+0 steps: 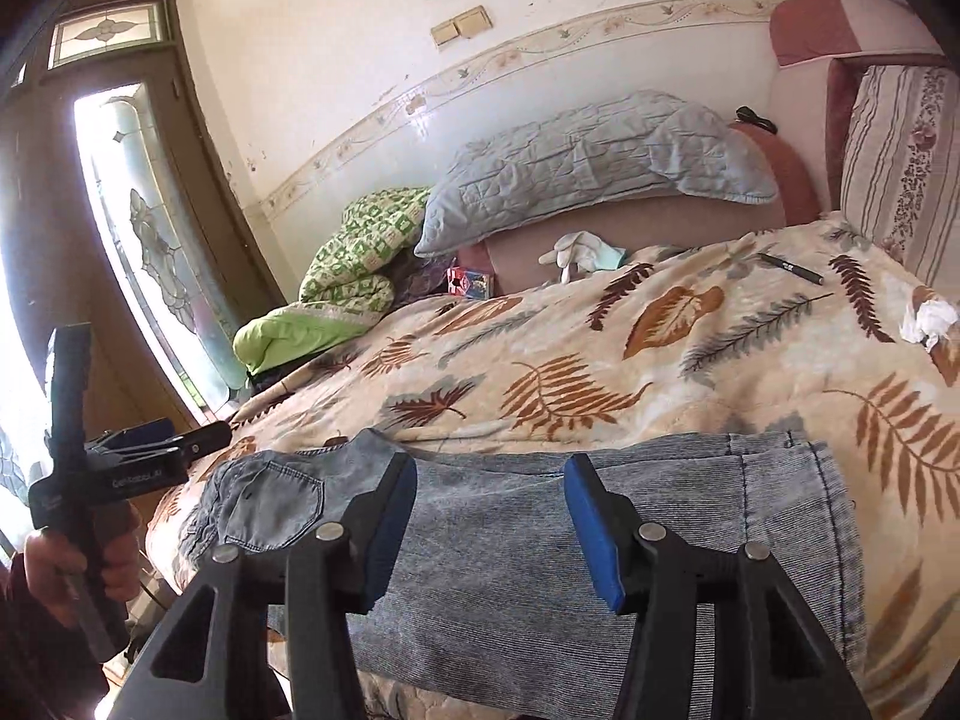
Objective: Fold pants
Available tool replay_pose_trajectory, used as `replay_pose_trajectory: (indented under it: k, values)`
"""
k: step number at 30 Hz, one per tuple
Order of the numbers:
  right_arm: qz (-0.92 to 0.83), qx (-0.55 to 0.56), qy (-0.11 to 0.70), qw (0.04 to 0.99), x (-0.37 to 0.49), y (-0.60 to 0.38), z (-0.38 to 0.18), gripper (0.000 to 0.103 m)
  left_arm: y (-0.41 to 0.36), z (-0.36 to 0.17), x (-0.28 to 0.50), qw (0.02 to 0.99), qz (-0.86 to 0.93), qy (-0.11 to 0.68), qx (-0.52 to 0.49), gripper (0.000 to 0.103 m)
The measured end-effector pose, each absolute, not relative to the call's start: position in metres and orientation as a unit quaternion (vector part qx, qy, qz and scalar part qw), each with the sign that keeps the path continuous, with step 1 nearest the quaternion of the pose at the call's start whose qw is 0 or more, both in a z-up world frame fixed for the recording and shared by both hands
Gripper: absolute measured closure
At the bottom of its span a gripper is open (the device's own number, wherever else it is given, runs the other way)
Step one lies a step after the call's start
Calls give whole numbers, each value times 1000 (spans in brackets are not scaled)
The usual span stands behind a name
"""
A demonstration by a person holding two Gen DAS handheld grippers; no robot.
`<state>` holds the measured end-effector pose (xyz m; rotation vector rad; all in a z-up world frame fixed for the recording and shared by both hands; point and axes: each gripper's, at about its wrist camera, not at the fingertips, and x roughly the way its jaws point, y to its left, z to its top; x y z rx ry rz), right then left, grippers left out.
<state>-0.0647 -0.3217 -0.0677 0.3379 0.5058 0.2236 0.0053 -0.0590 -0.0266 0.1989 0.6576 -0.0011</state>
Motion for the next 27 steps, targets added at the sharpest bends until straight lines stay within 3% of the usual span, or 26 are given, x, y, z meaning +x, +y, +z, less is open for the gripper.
replay_pose_trajectory:
  k: [27]
  values:
    - [80,174,281,940,-57,-330,-78,48,-70,-53,13,934,3,338,117,0]
